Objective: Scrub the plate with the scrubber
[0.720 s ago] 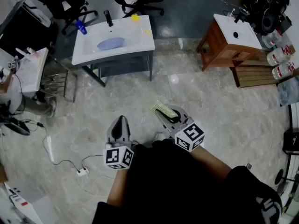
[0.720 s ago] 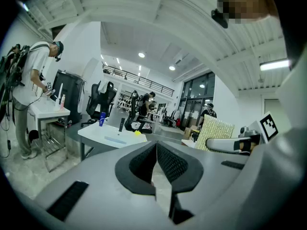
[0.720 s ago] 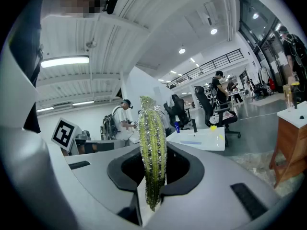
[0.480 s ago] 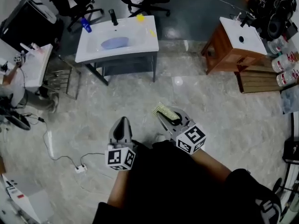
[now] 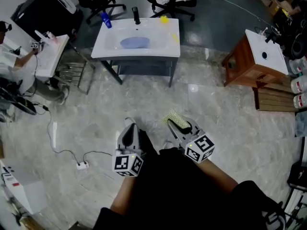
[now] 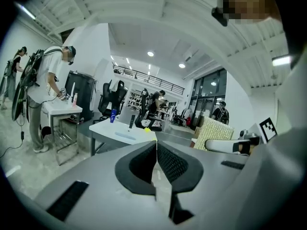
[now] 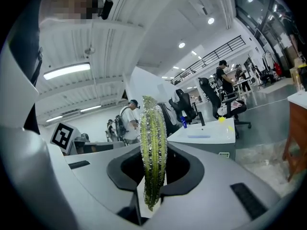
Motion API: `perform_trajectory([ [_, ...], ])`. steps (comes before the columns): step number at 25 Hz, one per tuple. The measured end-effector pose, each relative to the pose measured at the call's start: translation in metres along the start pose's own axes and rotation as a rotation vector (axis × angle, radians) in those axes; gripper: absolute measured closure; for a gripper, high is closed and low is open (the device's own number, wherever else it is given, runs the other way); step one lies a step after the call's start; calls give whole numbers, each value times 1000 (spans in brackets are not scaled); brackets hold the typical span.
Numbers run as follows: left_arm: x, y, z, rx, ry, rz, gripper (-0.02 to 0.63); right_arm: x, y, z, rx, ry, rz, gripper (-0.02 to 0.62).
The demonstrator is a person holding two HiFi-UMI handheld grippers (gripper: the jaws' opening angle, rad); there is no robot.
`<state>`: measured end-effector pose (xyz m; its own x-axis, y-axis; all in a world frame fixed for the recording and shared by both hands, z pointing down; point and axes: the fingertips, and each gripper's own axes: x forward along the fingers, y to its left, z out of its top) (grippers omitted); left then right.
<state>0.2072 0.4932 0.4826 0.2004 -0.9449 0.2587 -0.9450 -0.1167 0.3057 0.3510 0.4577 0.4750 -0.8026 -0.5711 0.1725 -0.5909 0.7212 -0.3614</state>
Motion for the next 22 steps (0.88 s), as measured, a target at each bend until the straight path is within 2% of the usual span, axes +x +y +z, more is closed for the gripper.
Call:
perform_trajectory([
  [6, 25, 25, 11, 25, 9, -42, 601, 34, -9, -4, -24, 54, -50, 538],
  [10, 51, 60, 25, -25, 7, -49, 601, 73, -13, -1, -33, 90, -61, 538],
  [13, 76, 92, 45, -65, -7, -60, 601, 111, -18, 10, -48, 104, -72, 538],
  [22, 146, 193, 114, -45, -35, -119, 601, 251, -16, 54, -83, 108, -81, 538],
])
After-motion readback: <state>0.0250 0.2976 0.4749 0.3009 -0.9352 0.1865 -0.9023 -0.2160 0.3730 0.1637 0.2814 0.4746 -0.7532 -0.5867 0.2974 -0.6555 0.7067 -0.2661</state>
